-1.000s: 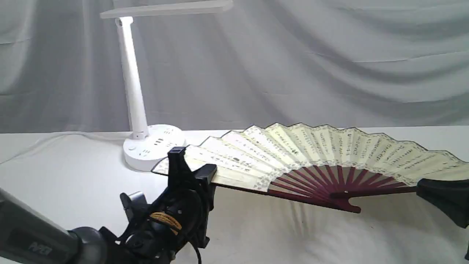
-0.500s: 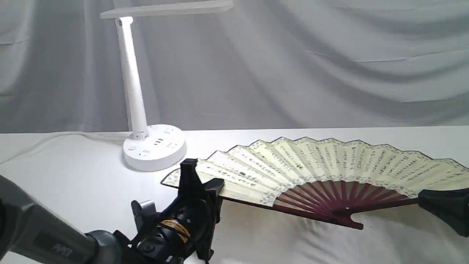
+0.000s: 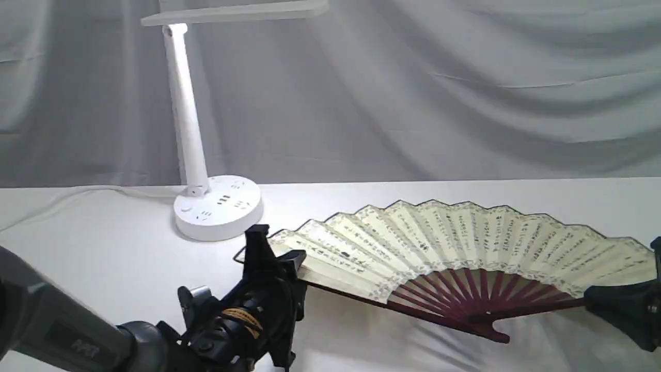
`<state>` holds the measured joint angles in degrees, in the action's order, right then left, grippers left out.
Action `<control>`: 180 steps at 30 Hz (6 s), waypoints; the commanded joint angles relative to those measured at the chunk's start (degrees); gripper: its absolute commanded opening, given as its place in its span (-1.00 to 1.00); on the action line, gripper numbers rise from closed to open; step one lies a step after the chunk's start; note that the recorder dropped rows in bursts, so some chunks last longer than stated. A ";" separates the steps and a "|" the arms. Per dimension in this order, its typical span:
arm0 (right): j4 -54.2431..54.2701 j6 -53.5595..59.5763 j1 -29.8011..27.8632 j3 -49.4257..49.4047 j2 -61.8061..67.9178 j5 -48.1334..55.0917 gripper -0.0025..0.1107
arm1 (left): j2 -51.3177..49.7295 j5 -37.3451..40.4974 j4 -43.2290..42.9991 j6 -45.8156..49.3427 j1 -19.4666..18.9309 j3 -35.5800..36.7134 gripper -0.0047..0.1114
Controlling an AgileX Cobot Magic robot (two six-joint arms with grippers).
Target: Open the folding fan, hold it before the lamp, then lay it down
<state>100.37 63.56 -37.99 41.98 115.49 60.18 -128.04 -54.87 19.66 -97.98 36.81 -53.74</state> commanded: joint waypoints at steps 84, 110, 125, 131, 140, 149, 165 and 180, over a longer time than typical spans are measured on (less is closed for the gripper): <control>-33.66 -22.07 1.25 8.94 -29.03 -7.56 -0.38 | 29.47 61.36 -83.61 10.97 -14.92 -0.56 -0.84; -79.05 -41.52 24.95 20.10 -29.66 -10.04 -0.43 | 38.16 89.27 -29.84 76.87 -22.79 -8.58 -0.92; -86.14 -47.58 28.83 20.10 -29.66 -10.71 -0.47 | 44.93 112.95 -23.44 91.03 -24.74 -8.58 -0.92; -86.02 -48.77 28.83 20.10 -29.66 -10.05 -0.47 | 47.22 115.34 -23.00 91.14 -29.97 -8.42 -0.92; -95.27 -55.80 28.83 20.10 -29.66 -9.01 -0.96 | 48.48 114.86 -23.24 91.14 -32.81 -8.42 -0.92; -97.25 -56.30 28.83 20.10 -29.66 -7.99 -0.96 | 48.48 114.67 -21.53 91.82 -32.81 -8.42 -0.92; -99.14 -57.69 28.72 20.10 -30.01 -6.73 -0.96 | 48.48 114.69 -21.53 92.07 -32.81 -8.42 -0.92; -103.38 -59.35 28.72 20.10 -33.02 -5.44 -0.96 | 51.88 115.24 -21.53 92.50 -32.81 -8.42 -0.92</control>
<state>-2.29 4.51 -9.33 61.75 83.37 54.22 -77.13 60.28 -2.32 -5.83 4.23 -62.06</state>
